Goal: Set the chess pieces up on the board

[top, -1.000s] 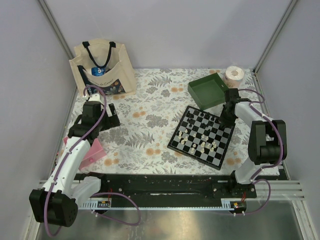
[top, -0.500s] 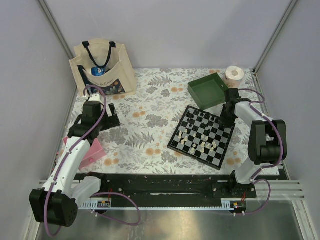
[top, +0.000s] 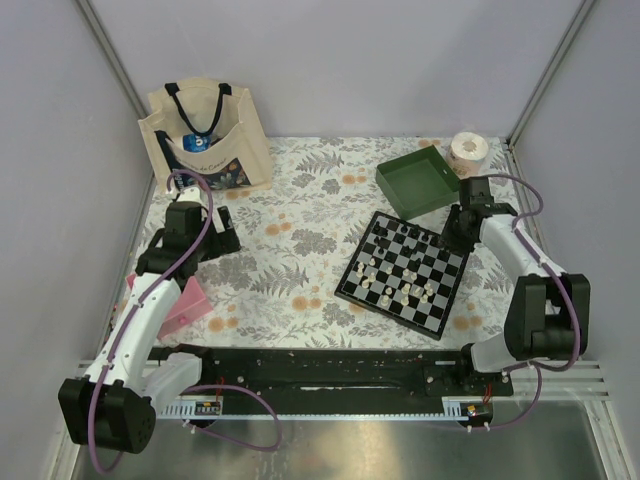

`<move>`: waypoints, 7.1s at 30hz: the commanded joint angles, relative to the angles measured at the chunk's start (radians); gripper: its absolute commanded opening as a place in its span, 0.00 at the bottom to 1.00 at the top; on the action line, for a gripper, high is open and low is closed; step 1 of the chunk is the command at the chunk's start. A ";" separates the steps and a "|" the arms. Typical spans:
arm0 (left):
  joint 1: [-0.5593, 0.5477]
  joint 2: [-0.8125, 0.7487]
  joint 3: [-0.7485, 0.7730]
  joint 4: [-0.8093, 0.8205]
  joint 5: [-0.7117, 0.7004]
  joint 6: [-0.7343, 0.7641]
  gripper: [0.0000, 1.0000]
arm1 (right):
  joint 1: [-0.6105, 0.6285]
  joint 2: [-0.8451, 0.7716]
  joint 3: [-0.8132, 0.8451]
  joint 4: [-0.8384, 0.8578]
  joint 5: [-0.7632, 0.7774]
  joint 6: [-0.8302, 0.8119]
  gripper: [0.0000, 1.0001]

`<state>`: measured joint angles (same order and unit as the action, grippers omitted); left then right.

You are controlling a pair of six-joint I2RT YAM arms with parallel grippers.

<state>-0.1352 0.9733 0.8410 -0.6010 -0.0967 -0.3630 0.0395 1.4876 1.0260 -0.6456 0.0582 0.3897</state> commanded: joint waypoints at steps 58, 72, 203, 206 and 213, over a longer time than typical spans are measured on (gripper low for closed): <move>0.003 0.007 0.044 0.018 0.009 0.015 0.99 | 0.074 0.221 0.163 -0.028 0.043 -0.026 0.12; 0.003 0.015 0.046 0.018 0.012 0.016 0.99 | 0.065 0.249 0.155 -0.025 0.029 -0.035 0.22; 0.003 0.002 0.046 0.017 0.028 0.016 0.99 | -0.150 0.126 0.045 0.014 -0.024 -0.003 0.40; 0.003 0.001 0.046 0.018 0.028 0.016 0.99 | -0.151 0.097 0.060 -0.009 -0.023 -0.003 0.41; 0.003 -0.001 0.047 0.017 0.029 0.016 0.99 | -0.150 -0.058 0.075 -0.063 -0.038 -0.015 0.47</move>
<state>-0.1352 0.9901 0.8486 -0.6041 -0.0814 -0.3618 -0.1070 1.5570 1.0500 -0.6750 0.0322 0.3882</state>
